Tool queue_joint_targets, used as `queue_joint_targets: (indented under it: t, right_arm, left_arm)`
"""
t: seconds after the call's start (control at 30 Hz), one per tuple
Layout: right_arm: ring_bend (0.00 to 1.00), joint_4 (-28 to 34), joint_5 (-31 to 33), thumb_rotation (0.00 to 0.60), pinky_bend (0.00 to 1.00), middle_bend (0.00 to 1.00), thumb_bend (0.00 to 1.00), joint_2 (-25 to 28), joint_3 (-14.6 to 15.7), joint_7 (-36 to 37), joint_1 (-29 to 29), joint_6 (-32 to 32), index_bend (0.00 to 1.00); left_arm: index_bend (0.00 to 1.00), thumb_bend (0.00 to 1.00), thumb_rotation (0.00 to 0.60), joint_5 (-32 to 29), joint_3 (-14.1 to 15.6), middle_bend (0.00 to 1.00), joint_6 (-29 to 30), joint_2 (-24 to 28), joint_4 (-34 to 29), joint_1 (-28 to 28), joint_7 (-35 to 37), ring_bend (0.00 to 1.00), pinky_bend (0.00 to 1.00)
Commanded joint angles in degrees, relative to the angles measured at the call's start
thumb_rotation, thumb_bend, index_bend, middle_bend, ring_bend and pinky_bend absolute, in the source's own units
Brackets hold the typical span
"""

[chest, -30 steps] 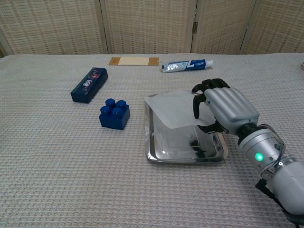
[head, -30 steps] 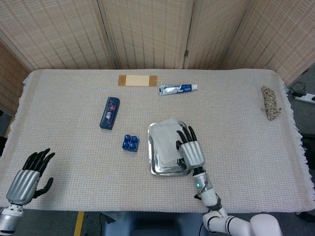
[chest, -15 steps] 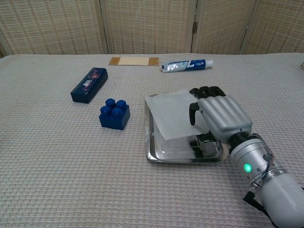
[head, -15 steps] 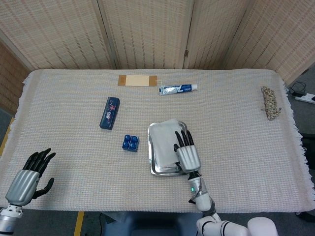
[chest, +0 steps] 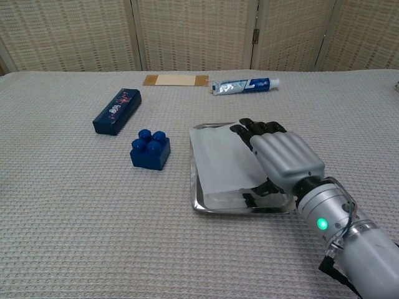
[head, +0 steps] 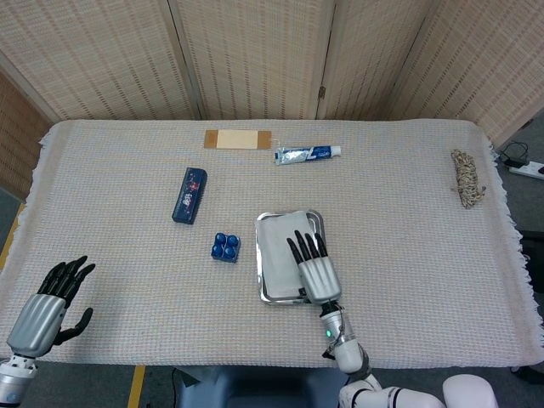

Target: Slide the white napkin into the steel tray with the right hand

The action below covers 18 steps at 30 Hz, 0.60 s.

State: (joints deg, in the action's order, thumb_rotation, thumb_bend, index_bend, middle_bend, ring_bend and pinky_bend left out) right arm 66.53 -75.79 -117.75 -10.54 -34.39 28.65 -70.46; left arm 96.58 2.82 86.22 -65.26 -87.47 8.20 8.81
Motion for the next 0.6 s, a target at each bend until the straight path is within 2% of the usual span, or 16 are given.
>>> queue_joint_targets:
  t: [0.03,0.13,0.33,0.6]
  right_arm:
    - [0.00,1.17,1.01,0.600,0.00,0.00,0.47,1.01,-0.07,-1.25,0.24,1.37,0.00]
    - [0.00,3.31,3.31,0.600,0.00,0.00,0.47,2.25,-0.68,-4.33,0.85,3.61,0.00]
    - [0.00,13.65,9.97,0.600,0.00,0.00,0.47,6.98,-2.88,-9.46,1.53,7.18,0.00]
    - [0.00,23.90,22.62,0.600,0.00,0.00,0.47,12.65,-6.39,-16.29,4.63,10.62,0.00]
  left_arm:
    - [0.04,0.52,0.600,0.93,-0.06,0.00,0.88,-0.27,0.70,0.11,1.09,0.00,0.00]
    - [0.05,0.52,0.600,1.26,-0.12,0.00,1.49,-0.52,1.48,0.09,2.11,0.00,0.00]
    - [0.05,0.52,0.600,1.45,-0.19,0.00,2.08,-0.56,1.94,0.09,3.04,0.00,0.00]
    - [0.05,0.52,0.600,1.76,-0.01,0.00,2.40,-0.47,1.83,0.04,3.25,0.00,0.00]
